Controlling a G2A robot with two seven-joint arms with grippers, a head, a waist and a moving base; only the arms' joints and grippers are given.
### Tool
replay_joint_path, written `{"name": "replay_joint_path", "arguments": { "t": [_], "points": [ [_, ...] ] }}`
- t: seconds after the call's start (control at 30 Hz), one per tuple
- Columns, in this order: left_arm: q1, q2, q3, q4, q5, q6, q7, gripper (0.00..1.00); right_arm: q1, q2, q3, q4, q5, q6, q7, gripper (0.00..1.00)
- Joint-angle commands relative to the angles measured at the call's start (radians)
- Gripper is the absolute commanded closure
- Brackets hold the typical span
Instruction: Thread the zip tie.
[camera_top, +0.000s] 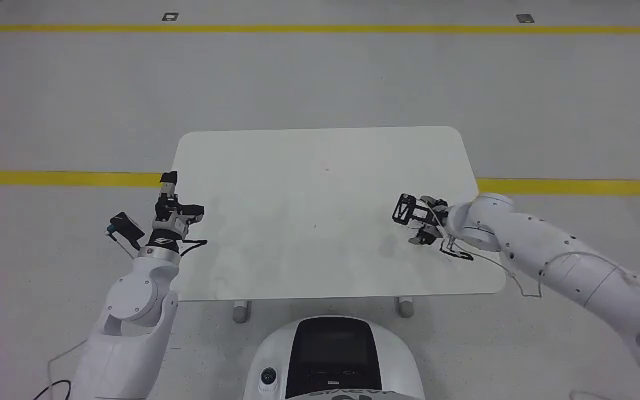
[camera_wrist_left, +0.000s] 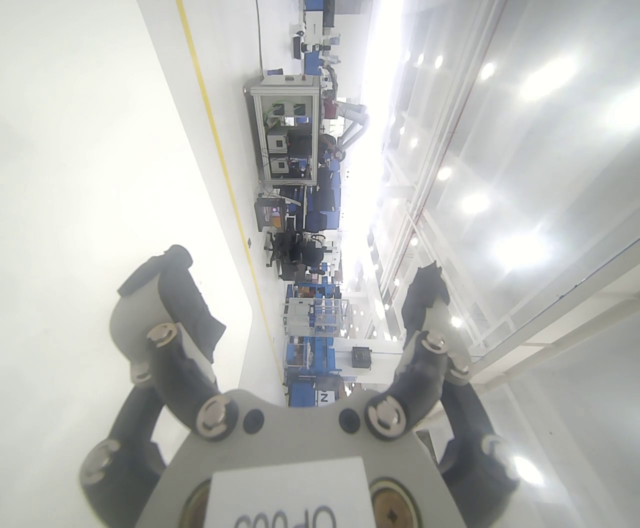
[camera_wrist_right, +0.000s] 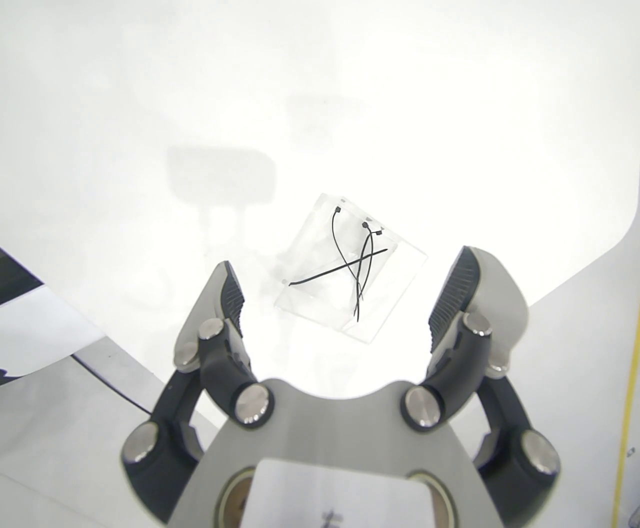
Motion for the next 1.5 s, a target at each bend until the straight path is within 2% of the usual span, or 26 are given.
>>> {"name": "replay_joint_path", "arguments": {
  "t": [0.0,0.4,0.5,0.7,1.1,1.47],
  "points": [
    [0.0,0.0,0.0,0.0,0.0,0.0,0.0,0.0,0.0,0.0,0.0,0.0,0.0,0.0,0.0,0.0],
    [0.0,0.0,0.0,0.0,0.0,0.0,0.0,0.0,0.0,0.0,0.0,0.0,0.0,0.0,0.0,0.0],
    [0.0,0.0,0.0,0.0,0.0,0.0,0.0,0.0,0.02,-0.001,0.0,-0.017,-0.043,0.0,0.031,0.0],
    [0.0,0.0,0.0,0.0,0.0,0.0,0.0,0.0,0.041,0.003,0.0,-0.061,-0.055,0.0,0.089,0.0],
    [0.0,0.0,0.0,0.0,0.0,0.0,0.0,0.0,0.047,-0.018,0.0,-0.075,0.057,0.0,0.247,0.0],
    [0.0,0.0,0.0,0.0,0.0,0.0,0.0,0.0,0.039,-0.021,0.003,-0.07,0.078,0.0,0.229,0.0]
  ]
}}
